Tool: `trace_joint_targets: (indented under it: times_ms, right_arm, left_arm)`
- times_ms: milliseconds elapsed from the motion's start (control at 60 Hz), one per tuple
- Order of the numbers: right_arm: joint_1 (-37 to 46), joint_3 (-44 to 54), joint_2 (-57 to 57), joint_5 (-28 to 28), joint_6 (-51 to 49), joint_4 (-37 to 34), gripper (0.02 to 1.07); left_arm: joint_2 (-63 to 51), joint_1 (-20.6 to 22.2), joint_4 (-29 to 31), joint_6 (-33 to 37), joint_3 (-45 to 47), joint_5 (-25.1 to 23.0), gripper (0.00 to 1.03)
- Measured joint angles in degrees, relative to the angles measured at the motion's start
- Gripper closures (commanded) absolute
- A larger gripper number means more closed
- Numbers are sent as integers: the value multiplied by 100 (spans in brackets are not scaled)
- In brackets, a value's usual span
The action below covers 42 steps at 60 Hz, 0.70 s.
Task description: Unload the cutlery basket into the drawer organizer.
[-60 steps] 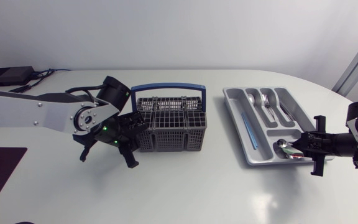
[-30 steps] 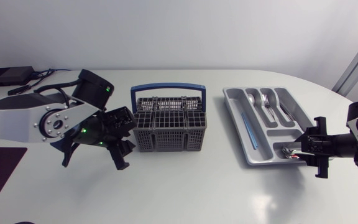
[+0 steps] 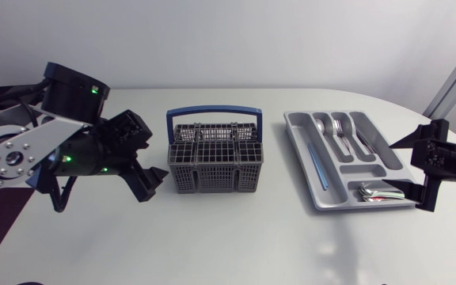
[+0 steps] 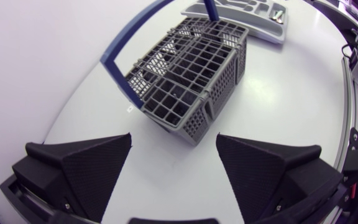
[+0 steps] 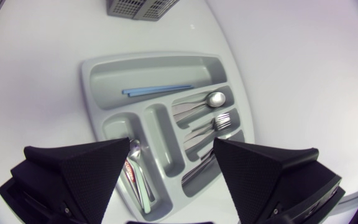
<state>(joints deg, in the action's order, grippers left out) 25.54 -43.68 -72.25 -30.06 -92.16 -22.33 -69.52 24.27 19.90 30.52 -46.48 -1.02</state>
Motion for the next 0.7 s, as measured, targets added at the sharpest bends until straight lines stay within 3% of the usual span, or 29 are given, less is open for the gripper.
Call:
trace_joint_targets:
  times_ms: [183,417,700]
  right_arm:
    - [-74,-208,133,-245,1399,166,7]
    - [-111,94,789,-337,3475,1803,7]
    - [-192,1040,1816,-155,5246,2796,7]
  left_arm:
    - [284,-319,-332,-260,0,0,5]
    - [1016,-1130,-734,-872,151,-205,5]
    - [2133,-1753,-1019,-1130,813,-501,5]
